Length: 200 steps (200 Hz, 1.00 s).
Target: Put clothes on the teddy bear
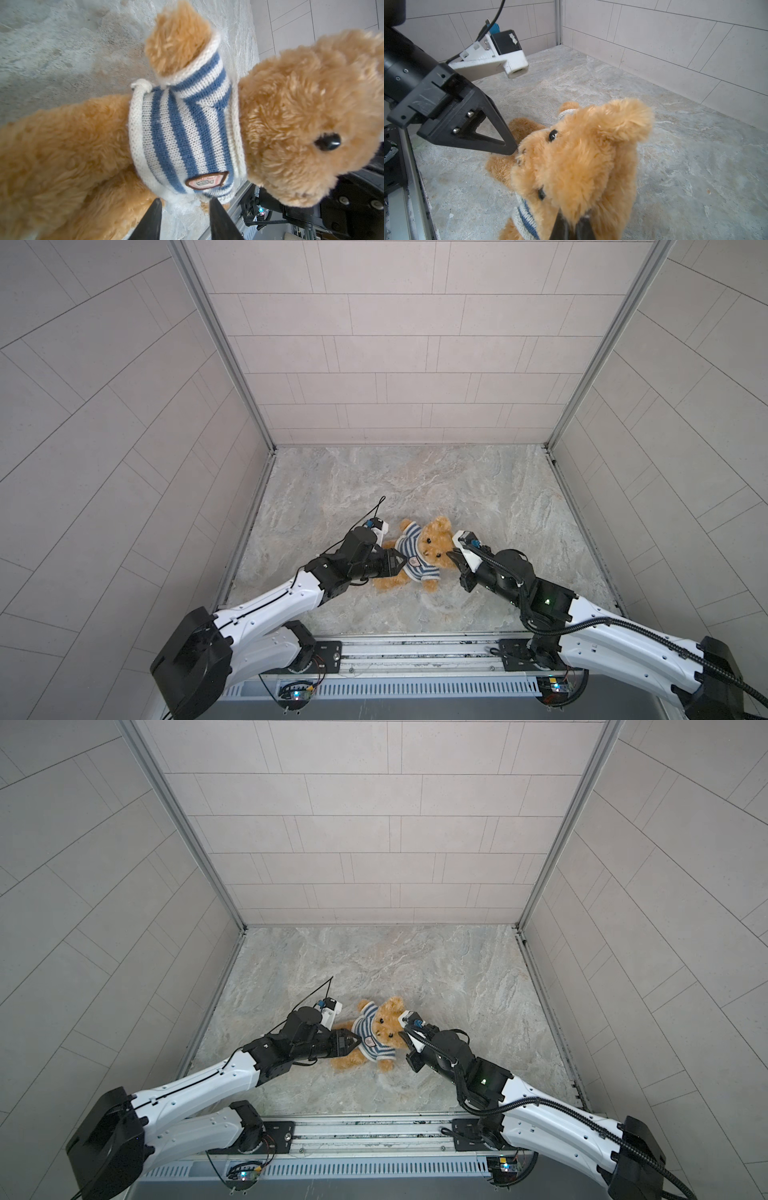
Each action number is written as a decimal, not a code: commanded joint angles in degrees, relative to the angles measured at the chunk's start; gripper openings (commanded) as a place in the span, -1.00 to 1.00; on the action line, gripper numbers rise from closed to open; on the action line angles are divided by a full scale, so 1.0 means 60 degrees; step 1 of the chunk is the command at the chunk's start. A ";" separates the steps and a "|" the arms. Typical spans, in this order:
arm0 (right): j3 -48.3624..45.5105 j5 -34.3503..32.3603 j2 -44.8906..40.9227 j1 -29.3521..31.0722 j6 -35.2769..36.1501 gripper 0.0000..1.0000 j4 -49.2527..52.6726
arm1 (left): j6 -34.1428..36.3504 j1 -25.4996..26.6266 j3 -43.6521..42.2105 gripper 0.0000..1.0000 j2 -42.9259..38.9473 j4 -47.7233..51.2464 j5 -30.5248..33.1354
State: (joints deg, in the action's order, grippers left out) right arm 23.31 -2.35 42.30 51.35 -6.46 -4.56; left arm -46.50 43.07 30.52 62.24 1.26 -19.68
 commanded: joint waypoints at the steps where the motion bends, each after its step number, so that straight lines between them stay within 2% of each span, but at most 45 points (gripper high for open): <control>1: 0.0070 -0.0133 -0.0158 0.0011 -0.0146 -1.00 -0.0837 | -0.0222 0.0152 -0.0154 -0.15 0.0037 0.0130 0.0403; 42: 0.0014 -0.0119 -0.0156 0.0025 -0.0195 -1.00 -0.0923 | -0.0673 0.0175 -0.0359 -0.20 0.0757 -0.0767 0.0540; 71: -0.0070 -0.0071 -0.0133 0.0054 -0.0298 -1.00 -0.0998 | -0.0646 0.0261 0.0039 -0.36 0.1274 -0.0973 0.0417; 86: -0.0107 -0.0112 -0.0165 0.0069 -0.0306 -1.00 -0.1013 | -0.0614 0.0270 0.0069 -0.48 0.1380 -0.0931 0.0397; 129: -0.0180 -0.0194 -0.0261 0.0069 -0.0309 -1.00 -0.1019 | -0.0687 0.0273 -0.0216 -1.00 0.1448 -0.0942 0.0465; 168: -0.0121 -0.0333 -0.0598 0.0070 -0.0287 -1.00 -0.0551 | -0.0556 0.0194 -0.0417 -1.00 0.1223 -0.0592 0.0655; 200: 0.0038 -0.0526 -0.0929 0.0069 -0.0311 -1.00 0.0071 | -0.0532 -0.0330 -0.0979 -1.00 0.0959 -0.0556 0.0550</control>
State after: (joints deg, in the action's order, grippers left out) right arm 22.04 -3.57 38.89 51.48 -7.77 -4.38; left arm -50.57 43.22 27.29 69.69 -3.25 -17.15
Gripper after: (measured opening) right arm 0.069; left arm 0.049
